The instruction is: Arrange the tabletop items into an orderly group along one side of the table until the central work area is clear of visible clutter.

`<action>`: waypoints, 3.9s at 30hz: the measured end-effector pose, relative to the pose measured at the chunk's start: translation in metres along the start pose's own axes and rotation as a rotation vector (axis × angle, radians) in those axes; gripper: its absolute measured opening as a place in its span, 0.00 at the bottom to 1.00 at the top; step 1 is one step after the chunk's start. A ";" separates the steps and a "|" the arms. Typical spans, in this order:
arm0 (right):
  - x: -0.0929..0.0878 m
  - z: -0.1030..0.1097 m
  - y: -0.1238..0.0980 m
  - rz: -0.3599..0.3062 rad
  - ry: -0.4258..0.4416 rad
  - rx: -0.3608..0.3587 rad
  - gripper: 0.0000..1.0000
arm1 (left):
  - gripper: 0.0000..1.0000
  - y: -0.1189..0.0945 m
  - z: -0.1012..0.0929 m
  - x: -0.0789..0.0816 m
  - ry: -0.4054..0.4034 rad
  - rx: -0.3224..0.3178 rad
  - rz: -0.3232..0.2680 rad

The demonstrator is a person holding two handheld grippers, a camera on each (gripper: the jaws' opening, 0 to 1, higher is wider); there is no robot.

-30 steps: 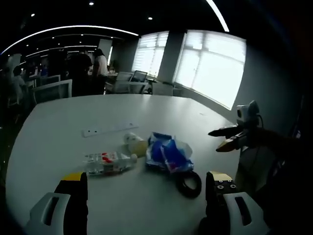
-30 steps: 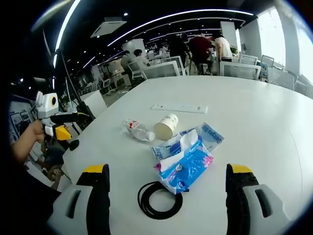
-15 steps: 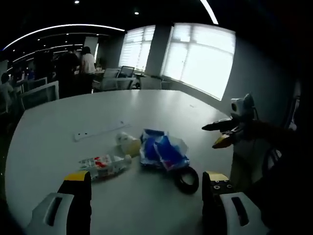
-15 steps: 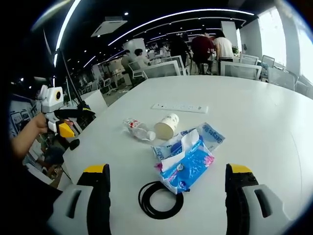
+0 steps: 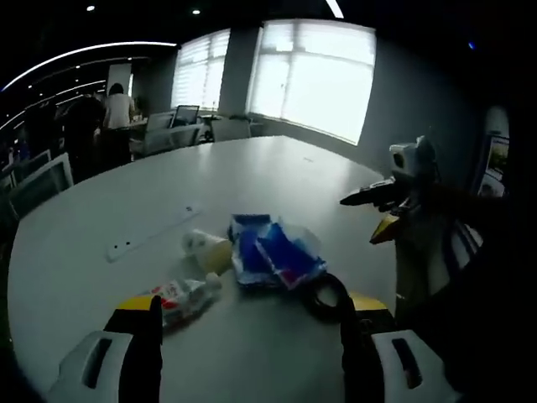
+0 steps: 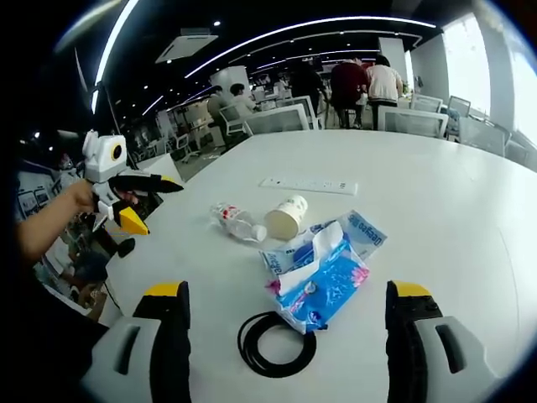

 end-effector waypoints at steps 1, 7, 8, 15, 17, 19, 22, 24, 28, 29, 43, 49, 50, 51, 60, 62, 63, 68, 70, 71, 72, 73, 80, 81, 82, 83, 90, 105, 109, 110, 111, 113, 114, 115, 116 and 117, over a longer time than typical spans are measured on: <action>0.000 0.000 0.000 0.002 0.000 0.001 0.93 | 0.84 0.004 0.002 0.003 0.018 -0.011 0.013; -0.002 0.000 0.002 0.015 -0.005 -0.002 0.92 | 0.77 0.023 0.010 0.014 0.091 -0.049 0.079; -0.002 0.000 0.002 0.017 -0.005 -0.003 0.92 | 0.78 0.026 0.014 0.015 0.105 -0.038 0.102; -0.003 -0.002 0.004 0.028 -0.002 -0.009 0.90 | 0.71 0.047 0.029 0.024 0.136 -0.089 0.130; -0.003 -0.003 0.005 0.032 -0.004 -0.003 0.88 | 0.71 0.055 0.033 0.027 0.107 -0.102 0.144; -0.003 -0.005 0.005 0.036 -0.007 -0.004 0.88 | 0.69 0.063 0.036 0.031 0.116 -0.133 0.147; -0.002 -0.007 0.007 0.037 -0.008 -0.007 0.88 | 0.62 0.075 0.042 0.034 0.127 -0.158 0.155; -0.003 -0.007 0.007 0.039 -0.009 -0.008 0.88 | 0.56 0.083 0.046 0.036 0.155 -0.147 0.156; -0.003 -0.009 0.008 0.039 -0.007 -0.013 0.87 | 0.54 0.097 0.052 0.036 0.174 -0.161 0.215; -0.004 -0.009 0.008 0.040 -0.007 -0.013 0.87 | 0.52 0.099 0.053 0.036 0.183 -0.165 0.225; -0.006 -0.011 0.008 0.068 -0.002 -0.019 0.85 | 0.38 0.138 0.060 0.026 0.317 -0.191 0.408; -0.007 -0.013 0.008 0.070 0.008 -0.035 0.86 | 0.36 0.148 0.059 0.027 0.356 -0.221 0.454; -0.007 -0.013 0.008 0.070 0.007 -0.038 0.86 | 0.35 0.150 0.061 0.027 0.381 -0.220 0.477; -0.007 -0.014 0.008 0.070 0.007 -0.041 0.86 | 0.35 0.151 0.061 0.027 0.393 -0.220 0.484; -0.014 -0.021 0.008 0.082 0.030 -0.069 0.87 | 0.28 0.169 0.062 0.028 0.565 -0.232 0.620; -0.014 -0.022 0.008 0.083 0.032 -0.070 0.87 | 0.28 0.173 0.063 0.027 0.549 -0.230 0.631; -0.014 -0.022 0.008 0.084 0.033 -0.070 0.87 | 0.28 0.175 0.063 0.026 0.548 -0.234 0.632; -0.015 -0.022 0.010 0.094 0.035 -0.070 0.87 | 0.28 0.184 0.064 0.024 0.517 -0.253 0.636; -0.015 -0.022 0.011 0.097 0.036 -0.070 0.86 | 0.27 0.188 0.065 0.023 0.540 -0.257 0.651; -0.015 -0.022 0.011 0.098 0.037 -0.071 0.86 | 0.26 0.190 0.067 0.024 0.528 -0.254 0.656; -0.015 -0.022 0.010 0.098 0.037 -0.072 0.86 | 0.26 0.192 0.067 0.024 0.525 -0.255 0.660; -0.016 -0.022 0.010 0.099 0.040 -0.073 0.86 | 0.25 0.192 0.067 0.024 0.528 -0.256 0.664; -0.019 -0.023 0.009 0.109 0.054 -0.080 0.85 | 0.25 0.200 0.070 0.016 0.551 -0.255 0.703; -0.019 -0.023 0.009 0.109 0.055 -0.081 0.85 | 0.25 0.202 0.070 0.016 0.549 -0.255 0.707; -0.020 -0.023 0.008 0.109 0.057 -0.082 0.85 | 0.25 0.203 0.070 0.015 0.547 -0.256 0.709; -0.020 -0.023 0.008 0.109 0.059 -0.082 0.85 | 0.25 0.204 0.070 0.015 0.547 -0.257 0.710; -0.022 -0.025 0.009 0.116 0.071 -0.087 0.84 | 0.24 0.207 0.069 0.012 0.577 -0.266 0.720; -0.015 -0.021 0.012 0.102 0.053 -0.069 0.84 | 0.21 0.194 0.059 0.016 0.616 -0.290 0.715; -0.016 -0.020 0.011 0.094 0.048 -0.066 0.84 | 0.21 0.187 0.056 0.019 0.640 -0.286 0.716; -0.016 -0.019 0.011 0.094 0.047 -0.065 0.84 | 0.21 0.186 0.055 0.019 0.642 -0.285 0.714; -0.016 -0.018 0.010 0.094 0.046 -0.063 0.84 | 0.21 0.184 0.055 0.021 0.641 -0.281 0.712; -0.016 -0.017 0.009 0.091 0.043 -0.061 0.84 | 0.21 0.178 0.054 0.025 0.644 -0.277 0.707; -0.016 -0.017 0.009 0.090 0.042 -0.059 0.84 | 0.21 0.176 0.054 0.026 0.649 -0.275 0.704; -0.016 -0.016 0.009 0.088 0.041 -0.058 0.84 | 0.21 0.172 0.053 0.029 0.649 -0.272 0.699; -0.016 -0.016 0.008 0.087 0.040 -0.057 0.84 | 0.21 0.171 0.053 0.029 0.649 -0.272 0.697; -0.016 -0.016 0.008 0.083 0.039 -0.054 0.84 | 0.21 0.165 0.053 0.033 0.649 -0.262 0.685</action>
Point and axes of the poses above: the point that each gripper's makers call its tool centre point, and the gripper's own axes: y roughly forward along the fingers, z roughly to its left, x roughly out of its top, the point moved 10 cm from there along -y, roughly backward along the fingers, and after that the axes turned 10 degrees about -y, right-handed, at the moved point
